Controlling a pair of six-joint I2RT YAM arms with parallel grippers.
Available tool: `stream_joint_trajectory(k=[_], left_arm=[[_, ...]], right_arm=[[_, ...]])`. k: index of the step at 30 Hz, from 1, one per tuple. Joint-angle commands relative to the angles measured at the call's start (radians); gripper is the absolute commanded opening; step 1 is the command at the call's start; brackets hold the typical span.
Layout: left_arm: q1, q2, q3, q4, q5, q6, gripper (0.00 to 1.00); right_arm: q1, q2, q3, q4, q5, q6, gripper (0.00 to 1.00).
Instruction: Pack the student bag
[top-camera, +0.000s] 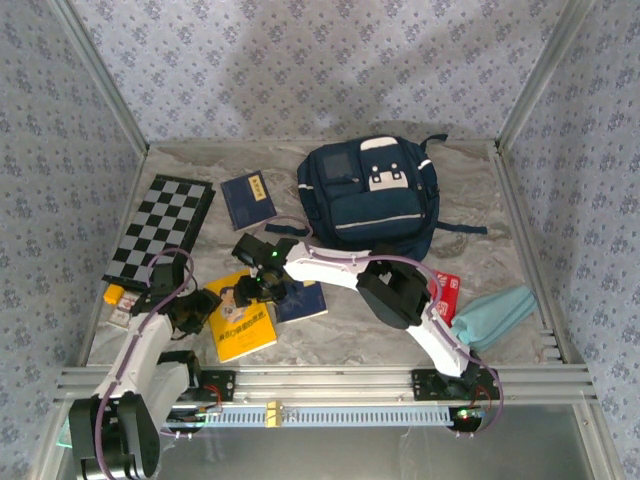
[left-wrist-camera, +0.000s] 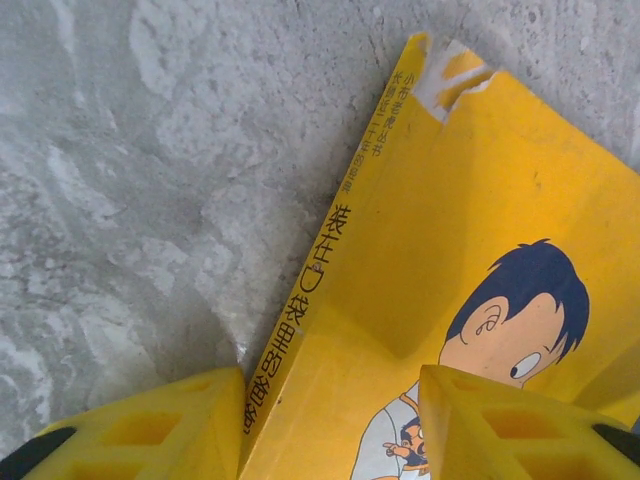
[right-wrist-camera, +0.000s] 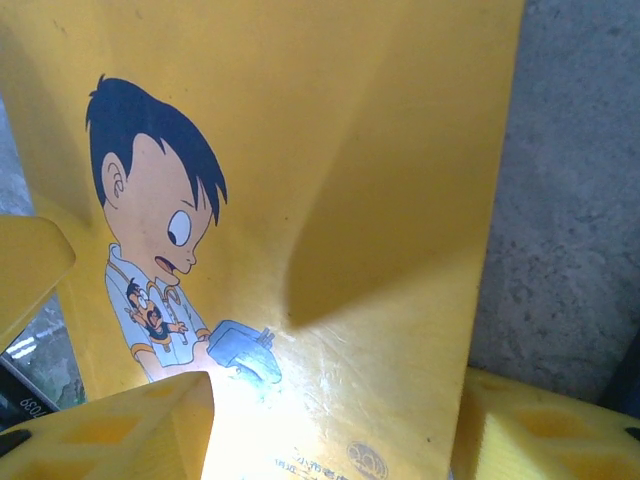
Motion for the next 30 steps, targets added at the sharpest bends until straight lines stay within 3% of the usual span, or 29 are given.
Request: stream_joint_trajectory(k=[1, 12, 21, 30], left_arm=[[0.002, 0.002, -0.004, 0.001, 0.011, 0.023, 0.48], [0.002, -0.002, -0.009, 0.004, 0.005, 0.023, 0.47], [0.002, 0.002, -0.002, 0.003, 0.007, 0.032, 0.46], [0.0, -0.006, 0.004, -0.005, 0.004, 0.032, 0.47]], right_arm=[[0.002, -0.056, 0.037, 0.006, -0.064, -0.026, 0.62], [-0.009, -0.124, -0.024, 0.118, -0.161, 0.014, 0.56], [-0.008, -0.108, -0.048, 0.17, -0.183, 0.051, 0.43], [-0.011, -0.118, -0.049, 0.173, -0.166, 0.051, 0.11]])
